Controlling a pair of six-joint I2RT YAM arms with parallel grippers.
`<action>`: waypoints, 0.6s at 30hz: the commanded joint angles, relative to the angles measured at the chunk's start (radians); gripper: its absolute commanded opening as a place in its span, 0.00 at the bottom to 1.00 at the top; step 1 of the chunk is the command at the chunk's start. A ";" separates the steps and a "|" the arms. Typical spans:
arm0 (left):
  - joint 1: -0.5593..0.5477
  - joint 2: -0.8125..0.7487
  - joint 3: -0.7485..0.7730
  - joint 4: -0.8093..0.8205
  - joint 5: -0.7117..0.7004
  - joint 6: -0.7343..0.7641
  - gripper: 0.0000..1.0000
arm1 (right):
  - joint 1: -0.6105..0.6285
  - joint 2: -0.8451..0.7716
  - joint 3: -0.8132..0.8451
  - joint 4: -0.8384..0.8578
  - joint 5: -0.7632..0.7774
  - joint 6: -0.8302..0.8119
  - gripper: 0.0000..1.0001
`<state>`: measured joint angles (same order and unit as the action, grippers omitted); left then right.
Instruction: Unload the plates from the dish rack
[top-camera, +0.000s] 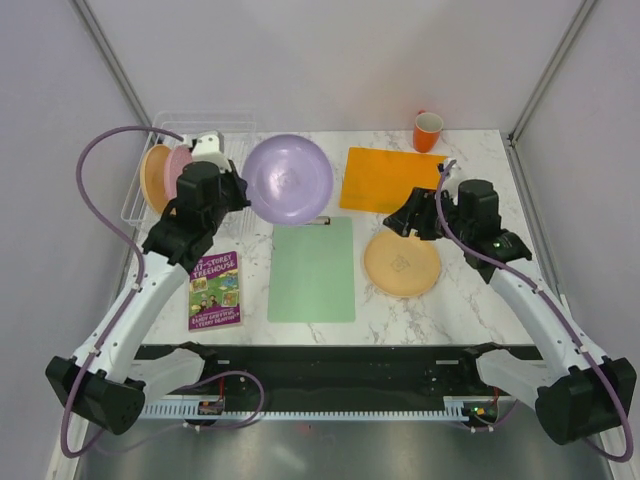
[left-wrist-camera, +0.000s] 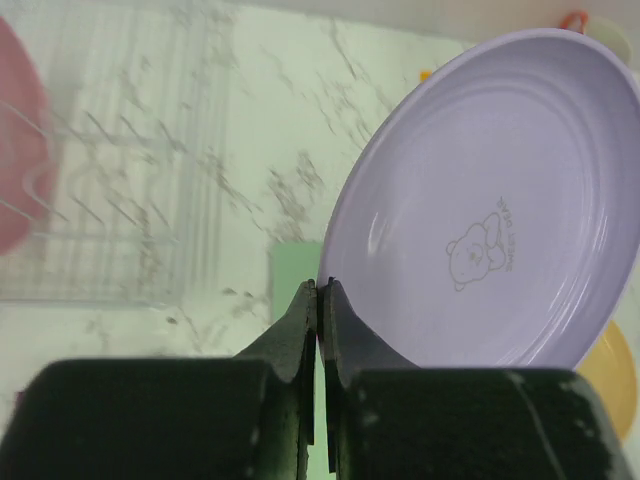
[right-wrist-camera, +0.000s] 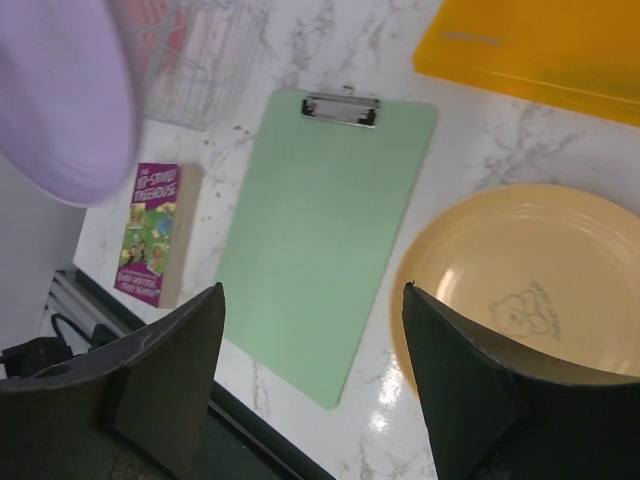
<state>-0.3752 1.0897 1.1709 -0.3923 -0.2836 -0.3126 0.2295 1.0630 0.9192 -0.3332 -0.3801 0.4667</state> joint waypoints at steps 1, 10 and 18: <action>-0.073 -0.001 -0.068 0.006 0.169 -0.203 0.02 | 0.131 -0.012 0.023 0.146 0.017 0.108 0.79; -0.160 -0.040 -0.149 0.033 0.156 -0.279 0.02 | 0.246 0.037 -0.002 0.215 0.079 0.141 0.79; -0.185 -0.063 -0.177 0.035 0.169 -0.306 0.02 | 0.258 0.081 -0.013 0.233 0.083 0.141 0.75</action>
<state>-0.5529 1.0573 0.9989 -0.4168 -0.1287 -0.5537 0.4782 1.1316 0.9150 -0.1581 -0.3122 0.5964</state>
